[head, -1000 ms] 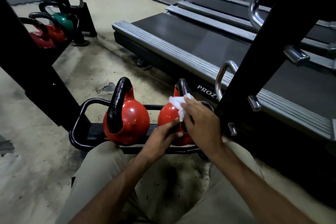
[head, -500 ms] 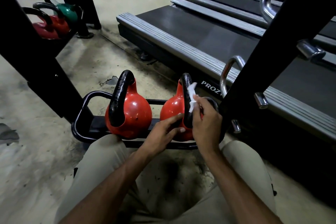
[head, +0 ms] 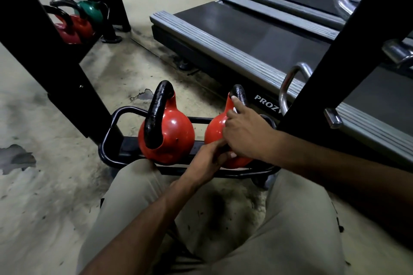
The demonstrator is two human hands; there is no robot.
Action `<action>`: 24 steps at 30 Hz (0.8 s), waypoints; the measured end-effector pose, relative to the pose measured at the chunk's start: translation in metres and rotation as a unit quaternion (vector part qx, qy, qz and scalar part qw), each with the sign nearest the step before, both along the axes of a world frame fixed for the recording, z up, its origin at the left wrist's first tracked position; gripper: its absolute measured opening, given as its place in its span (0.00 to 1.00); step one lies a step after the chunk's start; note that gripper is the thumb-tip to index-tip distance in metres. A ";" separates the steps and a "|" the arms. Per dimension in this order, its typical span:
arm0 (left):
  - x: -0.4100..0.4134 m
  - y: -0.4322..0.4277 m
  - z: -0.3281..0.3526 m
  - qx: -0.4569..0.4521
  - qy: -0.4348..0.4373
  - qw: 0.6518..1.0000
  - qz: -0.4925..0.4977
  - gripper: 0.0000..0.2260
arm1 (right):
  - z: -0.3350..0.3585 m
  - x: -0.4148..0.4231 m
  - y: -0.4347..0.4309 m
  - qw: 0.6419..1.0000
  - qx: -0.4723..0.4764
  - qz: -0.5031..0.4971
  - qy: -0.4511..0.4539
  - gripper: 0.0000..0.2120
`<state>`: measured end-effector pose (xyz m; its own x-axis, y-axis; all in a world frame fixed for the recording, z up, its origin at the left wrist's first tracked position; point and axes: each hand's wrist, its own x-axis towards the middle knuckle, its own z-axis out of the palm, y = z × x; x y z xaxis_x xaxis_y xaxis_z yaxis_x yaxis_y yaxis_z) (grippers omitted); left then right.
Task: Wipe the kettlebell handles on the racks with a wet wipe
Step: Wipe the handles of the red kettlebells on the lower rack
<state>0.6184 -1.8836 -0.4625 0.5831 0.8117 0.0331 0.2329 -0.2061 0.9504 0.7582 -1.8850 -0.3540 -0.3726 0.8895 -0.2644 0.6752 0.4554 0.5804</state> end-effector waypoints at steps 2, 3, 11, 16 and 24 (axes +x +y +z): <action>0.001 0.002 0.001 -0.018 -0.005 1.000 0.000 0.15 | 0.005 -0.003 0.008 1.000 -0.016 -0.020 0.007 0.16; 0.000 0.002 0.001 -0.026 -0.005 1.000 -0.003 0.15 | 0.008 -0.005 0.010 0.999 -0.025 -0.033 0.011 0.16; 0.001 0.002 -0.005 0.002 -0.010 1.000 -0.003 0.17 | -0.031 0.029 -0.036 0.923 0.202 -0.004 0.327 0.13; 0.001 0.003 -0.007 -0.003 -0.009 1.000 -0.003 0.23 | -0.061 -0.002 -0.067 0.622 0.286 -0.238 0.688 0.12; 0.002 -0.001 -0.007 -0.017 -0.034 0.999 0.005 0.23 | -0.064 0.009 -0.044 0.438 0.220 -0.342 0.802 0.11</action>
